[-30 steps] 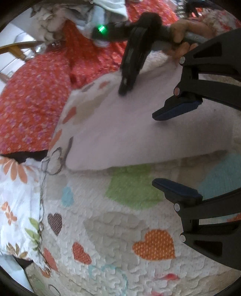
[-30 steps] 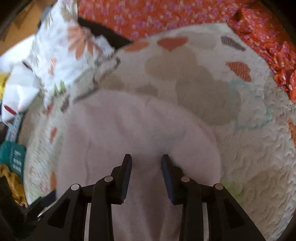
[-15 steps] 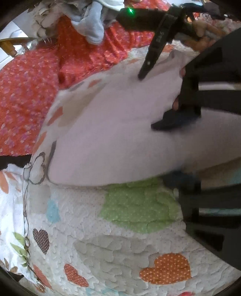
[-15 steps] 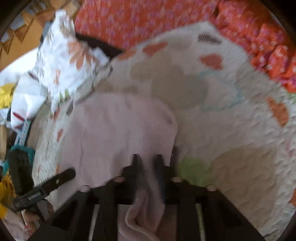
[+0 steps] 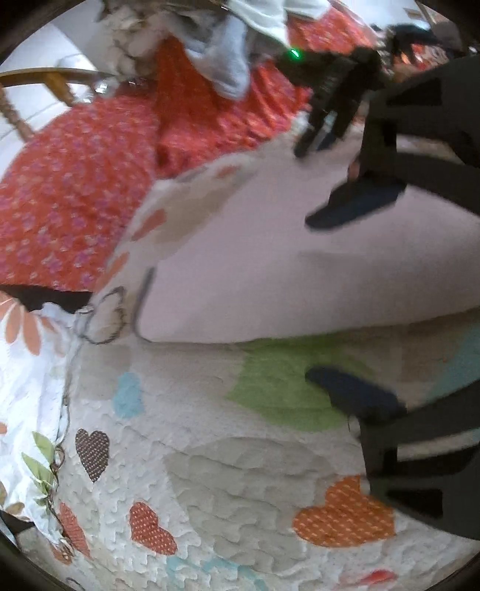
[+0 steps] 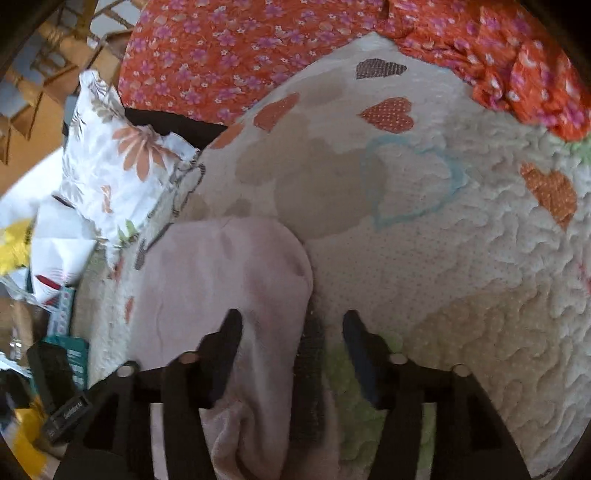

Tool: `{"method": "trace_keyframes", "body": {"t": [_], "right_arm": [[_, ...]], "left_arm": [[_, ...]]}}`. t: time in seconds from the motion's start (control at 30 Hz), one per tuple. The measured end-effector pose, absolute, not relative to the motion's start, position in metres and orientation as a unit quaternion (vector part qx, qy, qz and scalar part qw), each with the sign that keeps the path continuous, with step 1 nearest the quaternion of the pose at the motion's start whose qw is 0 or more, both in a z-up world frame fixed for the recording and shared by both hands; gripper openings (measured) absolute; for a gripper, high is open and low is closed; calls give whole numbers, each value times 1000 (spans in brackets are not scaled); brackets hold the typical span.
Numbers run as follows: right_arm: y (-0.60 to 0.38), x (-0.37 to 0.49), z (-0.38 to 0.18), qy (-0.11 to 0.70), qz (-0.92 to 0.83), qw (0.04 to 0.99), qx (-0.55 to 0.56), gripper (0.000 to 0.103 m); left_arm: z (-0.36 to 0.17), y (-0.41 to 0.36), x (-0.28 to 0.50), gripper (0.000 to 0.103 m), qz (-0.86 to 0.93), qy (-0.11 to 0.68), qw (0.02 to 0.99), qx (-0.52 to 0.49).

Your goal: Fold small clothes

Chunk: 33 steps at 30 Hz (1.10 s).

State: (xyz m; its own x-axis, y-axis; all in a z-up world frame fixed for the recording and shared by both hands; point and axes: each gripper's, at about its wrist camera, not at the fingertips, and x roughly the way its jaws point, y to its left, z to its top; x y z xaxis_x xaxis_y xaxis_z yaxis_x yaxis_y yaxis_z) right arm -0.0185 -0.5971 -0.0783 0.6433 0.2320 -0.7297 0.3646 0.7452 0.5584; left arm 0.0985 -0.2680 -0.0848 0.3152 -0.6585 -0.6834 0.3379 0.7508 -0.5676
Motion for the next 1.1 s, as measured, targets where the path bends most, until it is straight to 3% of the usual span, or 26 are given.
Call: {"method": "trace_keyframes", "body": {"t": [0.03, 0.17, 0.2, 0.23, 0.27, 0.33, 0.47, 0.5, 0.57, 0.6, 0.63, 0.73, 0.87, 1.0, 1.1], "right_arm": [[-598, -16, -81, 420, -30, 832, 362, 63], [-587, 12, -105, 440, 20, 812, 384, 62], [-583, 15, -104, 438, 16, 817, 375, 46], [-578, 19, -103, 441, 22, 816, 372, 32], [-572, 26, -104, 449, 35, 808, 380, 32], [-563, 30, -93, 445, 30, 817, 365, 29], [-542, 38, -45, 400, 80, 843, 351, 28], [-536, 42, -36, 389, 87, 852, 340, 28], [-530, 49, -33, 385, 73, 861, 324, 38], [-529, 55, -39, 397, 41, 862, 313, 46], [-530, 58, -45, 408, 15, 861, 304, 48], [-539, 55, -58, 425, -35, 853, 300, 48], [-547, 26, -33, 379, -29, 874, 304, 48], [-525, 22, -28, 387, 53, 864, 316, 33], [-510, 21, -49, 432, 90, 837, 324, 33]], "left_arm": [[-88, -270, 102, 88, -327, 497, 786, -169], [-115, -297, 111, 88, -376, 544, 729, -177], [-112, -301, 109, 75, -372, 536, 740, -165], [-107, -305, 108, 44, -366, 536, 747, -141], [-105, -306, 108, 33, -366, 538, 746, -138], [-89, -295, 111, 30, -379, 526, 743, -167], [-48, -277, 112, 31, -375, 476, 779, -159], [-44, -275, 114, 34, -363, 472, 790, -148], [-52, -269, 122, 54, -307, 485, 810, -121], [-59, -266, 125, 60, -287, 495, 812, -113], [-71, -263, 130, 60, -249, 513, 816, -93], [-82, -251, 133, 60, -243, 528, 807, -107], [-70, -238, 120, 60, -250, 507, 817, -114], [-72, -240, 99, 61, -278, 501, 813, -103], [-87, -247, 86, 64, -294, 517, 799, -87]]}}
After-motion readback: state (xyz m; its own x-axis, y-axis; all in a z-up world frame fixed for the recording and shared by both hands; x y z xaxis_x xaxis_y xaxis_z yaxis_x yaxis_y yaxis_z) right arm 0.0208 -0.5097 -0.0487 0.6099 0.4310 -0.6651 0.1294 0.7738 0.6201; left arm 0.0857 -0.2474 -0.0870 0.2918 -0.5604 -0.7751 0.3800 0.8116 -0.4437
